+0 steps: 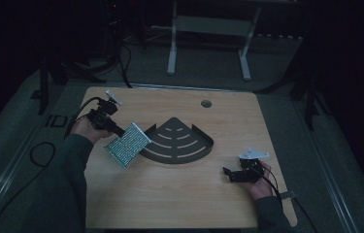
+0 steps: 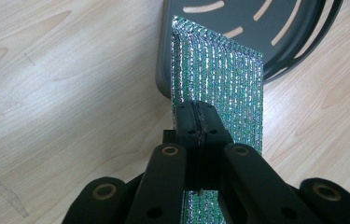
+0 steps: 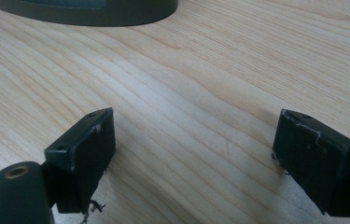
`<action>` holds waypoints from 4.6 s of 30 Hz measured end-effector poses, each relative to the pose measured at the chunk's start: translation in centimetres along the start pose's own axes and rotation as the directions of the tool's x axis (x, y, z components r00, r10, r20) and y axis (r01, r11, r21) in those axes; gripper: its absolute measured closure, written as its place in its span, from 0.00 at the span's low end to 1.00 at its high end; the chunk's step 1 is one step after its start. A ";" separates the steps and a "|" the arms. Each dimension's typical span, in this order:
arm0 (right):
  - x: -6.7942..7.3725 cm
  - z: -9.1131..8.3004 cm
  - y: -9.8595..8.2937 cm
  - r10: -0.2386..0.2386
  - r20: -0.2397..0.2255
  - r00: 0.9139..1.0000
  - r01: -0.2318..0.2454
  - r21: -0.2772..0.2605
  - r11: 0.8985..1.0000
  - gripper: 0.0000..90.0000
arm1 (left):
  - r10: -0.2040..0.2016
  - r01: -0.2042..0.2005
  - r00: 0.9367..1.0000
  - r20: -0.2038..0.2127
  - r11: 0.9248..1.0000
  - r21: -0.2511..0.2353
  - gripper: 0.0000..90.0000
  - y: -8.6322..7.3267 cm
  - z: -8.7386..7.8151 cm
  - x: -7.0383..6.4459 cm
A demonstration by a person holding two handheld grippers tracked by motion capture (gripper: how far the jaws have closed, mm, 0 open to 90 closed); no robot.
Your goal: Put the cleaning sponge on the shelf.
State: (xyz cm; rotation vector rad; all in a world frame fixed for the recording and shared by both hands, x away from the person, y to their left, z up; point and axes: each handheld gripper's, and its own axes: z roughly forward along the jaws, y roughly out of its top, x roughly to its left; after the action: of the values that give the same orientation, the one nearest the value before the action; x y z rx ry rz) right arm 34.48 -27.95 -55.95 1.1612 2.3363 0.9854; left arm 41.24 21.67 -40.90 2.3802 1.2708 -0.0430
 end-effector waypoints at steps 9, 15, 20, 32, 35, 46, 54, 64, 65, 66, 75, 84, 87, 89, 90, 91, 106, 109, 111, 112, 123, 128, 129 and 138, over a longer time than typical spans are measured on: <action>0.0 0.0 0.0 0.000 0.000 1.000 0.000 0.000 1.000 0.14 | -0.002 0.002 1.000 -0.023 1.000 -0.007 1.00 1.0 0.0 0.0; 0.0 0.0 0.0 0.000 0.000 1.000 0.000 0.000 1.000 0.14 | 0.014 -0.014 0.999 -0.036 1.000 0.000 1.00 2.1 0.2 -0.5; 0.0 0.0 0.0 0.000 0.000 1.000 0.000 0.000 1.000 0.14 | 0.021 -0.021 0.999 -0.043 1.000 -0.004 1.00 2.8 0.4 -0.8; 0.0 0.0 0.0 0.000 0.000 1.000 0.000 0.000 1.000 0.14 | 0.038 -0.038 0.998 -0.053 0.999 -0.007 1.00 4.5 0.6 -1.5; 0.0 0.0 0.0 0.000 0.000 1.000 0.000 0.000 1.000 0.14 | 0.039 -0.040 0.998 -0.057 0.999 -0.011 1.00 5.0 0.8 -1.6; 0.0 0.0 0.0 0.000 0.000 1.000 0.000 0.000 1.000 0.14 | 0.062 -0.062 0.996 -0.066 0.998 0.000 1.00 6.5 2.1 -2.3; 0.0 0.0 0.0 -0.001 -0.001 1.000 0.001 0.000 1.000 0.14 | 0.058 -0.058 0.996 -0.066 0.998 0.004 1.00 7.1 3.3 -2.4; 0.0 0.0 0.0 -0.001 -0.001 1.000 0.001 -0.001 1.000 0.14 | 0.049 -0.049 0.996 -0.077 0.999 -0.006 1.00 7.9 4.4 -2.6; 0.0 0.0 0.0 -0.001 -0.001 1.000 0.001 -0.001 1.000 0.14 | 0.050 -0.050 0.996 -0.078 0.999 -0.007 1.00 8.0 4.5 -2.6; 0.0 0.0 0.0 -0.001 -0.001 1.000 0.001 0.000 1.000 0.14 | 0.049 -0.049 0.996 -0.078 0.999 -0.006 1.00 8.1 4.6 -2.6; 0.0 0.0 0.0 -0.001 -0.001 1.000 0.001 0.000 1.000 0.14 | 0.052 -0.052 0.995 -0.089 0.999 0.002 1.00 8.7 5.9 -2.8; 0.0 0.0 0.0 -0.001 -0.002 1.000 0.001 0.000 1.000 0.14 | 0.053 -0.052 0.993 -0.104 0.999 0.010 1.00 9.0 6.8 -2.7; 0.0 0.0 0.0 -0.002 -0.002 1.000 0.002 0.000 1.000 0.14 | 0.054 -0.053 0.992 -0.113 0.998 0.018 1.00 9.2 7.3 -2.7; 0.0 0.0 0.0 -0.002 -0.002 1.000 0.002 0.000 1.000 0.14 | 0.049 -0.047 0.992 -0.117 0.999 0.017 1.00 9.3 7.5 -2.7; 0.0 0.0 0.0 -0.003 -0.002 1.000 0.003 0.000 1.000 0.14 | 0.049 -0.047 0.992 -0.115 0.999 0.022 1.00 9.3 7.7 -2.7; 0.0 0.0 0.0 -0.003 -0.003 1.000 0.003 0.000 1.000 0.14 | 0.055 -0.052 0.991 -0.120 0.998 0.027 1.00 9.3 7.9 -2.8; -0.1 0.0 0.0 -0.004 -0.004 1.000 0.004 -0.001 1.000 0.14 | 0.107 -0.096 0.983 -0.147 0.992 0.077 1.00 9.2 9.8 -3.5; -0.1 0.0 0.0 -0.004 -0.004 1.000 0.004 -0.001 1.000 0.14 | 0.113 -0.100 0.981 -0.158 0.991 0.088 1.00 9.1 10.0 -3.4; -0.1 0.0 0.0 -0.004 -0.004 1.000 0.004 -0.001 1.000 0.14 | 0.117 -0.103 0.980 -0.162 0.990 0.092 1.00 9.0 10.0 -3.4; -0.1 0.0 0.0 -0.004 -0.004 1.000 0.004 -0.001 1.000 0.14 | 0.121 -0.106 0.979 -0.166 0.990 0.096 1.00 9.0 10.1 -3.4; -0.1 0.0 0.0 -0.004 -0.004 1.000 0.004 -0.001 1.000 0.14 | 0.103 -0.089 0.979 -0.176 0.992 0.086 1.00 8.9 10.4 -3.1; -0.1 0.0 0.0 -0.004 -0.004 1.000 0.004 -0.001 1.000 0.14 | 0.095 -0.082 0.981 -0.171 0.993 0.079 1.00 9.1 10.4 -3.1; -0.1 0.0 0.0 -0.005 -0.004 1.000 0.005 -0.001 1.000 0.14 | 0.096 -0.083 0.980 -0.173 0.993 0.081 1.00 9.1 10.5 -3.2; -0.1 0.0 0.0 -0.005 -0.004 1.000 0.005 -0.001 1.000 0.14 | 0.100 -0.083 0.979 -0.180 0.991 0.103 0.99 8.8 10.8 -3.1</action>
State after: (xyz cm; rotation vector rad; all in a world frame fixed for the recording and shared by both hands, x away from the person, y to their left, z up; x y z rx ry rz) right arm 34.50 -28.02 -55.95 1.1539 2.3408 0.9882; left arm 48.41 10.76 -46.74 2.5722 1.2641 0.1520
